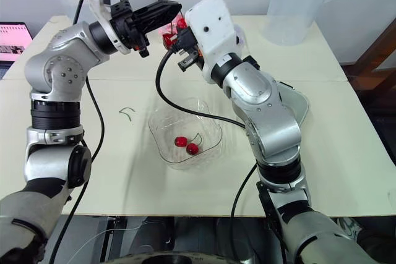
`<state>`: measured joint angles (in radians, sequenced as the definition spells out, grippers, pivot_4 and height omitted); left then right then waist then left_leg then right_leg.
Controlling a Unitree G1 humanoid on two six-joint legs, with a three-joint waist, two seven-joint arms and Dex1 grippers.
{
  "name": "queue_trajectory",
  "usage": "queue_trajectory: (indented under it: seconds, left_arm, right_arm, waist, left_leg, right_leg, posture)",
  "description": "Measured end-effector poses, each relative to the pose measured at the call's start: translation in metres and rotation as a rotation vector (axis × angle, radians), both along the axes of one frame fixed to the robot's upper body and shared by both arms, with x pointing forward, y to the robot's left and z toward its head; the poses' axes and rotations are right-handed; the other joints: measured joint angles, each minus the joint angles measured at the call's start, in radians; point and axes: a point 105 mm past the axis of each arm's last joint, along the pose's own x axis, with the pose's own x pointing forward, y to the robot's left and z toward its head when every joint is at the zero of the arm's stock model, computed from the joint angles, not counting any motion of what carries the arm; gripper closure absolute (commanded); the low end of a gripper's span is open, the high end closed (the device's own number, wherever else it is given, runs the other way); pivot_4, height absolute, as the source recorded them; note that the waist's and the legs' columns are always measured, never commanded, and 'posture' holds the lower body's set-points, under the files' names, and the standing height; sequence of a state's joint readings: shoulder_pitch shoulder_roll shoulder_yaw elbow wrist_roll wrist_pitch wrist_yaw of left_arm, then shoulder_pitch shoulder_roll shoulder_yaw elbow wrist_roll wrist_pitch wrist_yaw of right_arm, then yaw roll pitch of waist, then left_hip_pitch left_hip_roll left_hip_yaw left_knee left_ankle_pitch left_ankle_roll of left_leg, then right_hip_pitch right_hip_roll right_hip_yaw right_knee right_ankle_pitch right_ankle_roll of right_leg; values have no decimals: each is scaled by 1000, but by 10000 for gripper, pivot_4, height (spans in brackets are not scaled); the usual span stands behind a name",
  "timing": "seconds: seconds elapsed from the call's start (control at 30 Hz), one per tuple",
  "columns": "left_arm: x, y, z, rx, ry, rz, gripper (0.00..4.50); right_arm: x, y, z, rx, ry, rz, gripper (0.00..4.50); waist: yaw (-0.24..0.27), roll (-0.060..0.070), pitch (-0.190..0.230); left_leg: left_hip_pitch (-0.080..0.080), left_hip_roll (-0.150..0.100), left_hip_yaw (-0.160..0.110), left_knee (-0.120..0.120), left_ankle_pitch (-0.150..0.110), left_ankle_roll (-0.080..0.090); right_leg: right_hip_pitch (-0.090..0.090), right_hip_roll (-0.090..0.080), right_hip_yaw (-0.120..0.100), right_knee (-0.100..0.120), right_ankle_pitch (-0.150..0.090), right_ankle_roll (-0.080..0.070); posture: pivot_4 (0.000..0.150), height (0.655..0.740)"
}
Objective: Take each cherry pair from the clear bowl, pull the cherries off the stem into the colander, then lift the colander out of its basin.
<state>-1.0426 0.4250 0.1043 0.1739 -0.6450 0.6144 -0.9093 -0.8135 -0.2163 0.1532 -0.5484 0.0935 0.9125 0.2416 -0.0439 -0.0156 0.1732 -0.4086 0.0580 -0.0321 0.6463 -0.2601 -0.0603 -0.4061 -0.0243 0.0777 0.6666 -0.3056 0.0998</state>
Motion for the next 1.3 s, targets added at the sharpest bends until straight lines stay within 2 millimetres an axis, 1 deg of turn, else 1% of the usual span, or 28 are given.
queue_trajectory:
  seconds: [0.13,0.2,0.23,0.3,0.33,0.4,0.43,0.5,0.57,0.6,0.7,0.77,0.83,0.93,1.03,1.1,1.3]
  left_arm:
    - [-2,0,0,7,3,-4,44446]
    - [-2,1,0,9,3,-4,45000]
    - [-2,1,1,11,3,-5,45000]
    - [-3,4,1,19,3,-3,45000]
    - [-4,6,2,26,-1,-4,45000]
    - [-5,9,2,37,-5,-7,45000]
    - [-6,11,2,48,-6,-11,45000]
    - [-8,16,2,65,-10,-15,45000]
    - [-10,22,2,91,-5,-24,45000]
    - [-13,24,1,105,-1,-44,45000]
    - [-26,33,-1,164,16,-132,45000]
    - [-33,38,-3,188,12,-182,45000]
    - [-41,38,-7,205,8,-247,45000]
    - [-49,32,-14,233,10,-321,45000]
    - [-54,29,-17,245,-6,-361,45000]
    - [-57,29,-17,249,-16,-376,45000]
    - [-58,27,-16,251,-22,-384,45000]
  right_arm:
    - [0,0,0,-2,3,0,38981]
    - [-1,0,0,-7,1,3,29012]
    - [-1,0,-1,-12,5,8,25677]
    - [-2,2,-3,-20,15,22,16756]
    - [-2,2,-3,-27,19,30,11028]
    - [-2,1,-5,-47,27,39,1357]
    - [-2,-1,-7,-64,42,51,569]
    - [-4,-6,-10,-90,72,79,569]
    - [-7,-16,-12,-118,121,123,569]
    - [-11,-20,-13,-117,164,173,569]
    - [-30,-43,-21,-133,356,354,569]
    - [-44,-52,-20,-128,430,457,569]
    - [-57,-50,-20,-113,505,580,569]
    - [-62,-44,-15,-86,561,670,569]
    - [-59,-32,-13,-38,606,732,569]
    - [-53,-21,-14,0,639,751,569]
    - [-44,-4,-18,24,671,737,569]
  waist:
    - [0,0,0]
    - [0,0,0]
    - [0,0,0]
    - [-1,0,0]
    - [-1,0,0]
    - [0,0,0]
    - [0,0,0]
    - [1,0,0]
    - [2,0,0]
    - [2,0,0]
    - [2,0,0]
    - [2,0,0]
    - [-2,0,0]
    - [-3,0,0]
    - [-1,0,0]
    - [-1,0,0]
    - [1,0,0]
  left_leg:
    - [0,0,0,0,0,0]
    - [0,0,0,0,0,0]
    - [0,0,0,0,0,0]
    - [0,0,0,0,0,0]
    - [0,0,0,0,0,0]
    - [0,0,0,0,0,0]
    - [0,0,0,0,0,0]
    - [0,0,0,0,0,0]
    - [0,0,0,0,0,0]
    - [0,0,0,0,0,0]
    - [0,0,0,-1,0,0]
    - [1,0,0,-1,0,0]
    - [2,0,0,-1,0,1]
    - [2,0,0,-1,0,1]
    - [2,0,0,-1,0,1]
    - [1,0,0,0,0,1]
    - [0,0,0,-1,0,1]
  right_leg:
    - [0,0,0,0,0,0]
    - [0,0,0,0,0,0]
    - [0,0,0,0,0,0]
    - [0,0,0,0,0,0]
    - [0,0,0,0,0,0]
    - [0,0,0,0,0,0]
    - [0,0,0,0,0,0]
    - [0,0,0,0,0,0]
    - [1,0,0,-1,0,0]
    - [1,0,-1,-1,0,0]
    - [1,-1,-1,-2,0,0]
    - [2,0,-1,-2,0,0]
    - [2,0,0,-1,0,0]
    - [2,1,0,0,0,0]
    - [2,1,0,0,0,0]
    - [1,0,0,0,0,0]
    - [1,0,0,-2,0,0]
  posture:
    - [1500,7367]
    - [1500,7367]
    - [1500,7367]
    - [1500,7367]
    - [1500,7367]
    - [1500,7367]
    - [1500,7367]
    - [1500,7367]
    - [1500,7367]
    - [1500,7367]
    - [1500,7367]
    - [1500,7367]
    - [1500,7367]
    - [1500,7367]
    - [1500,7367]
    - [1500,7367]
    - [1500,7367]
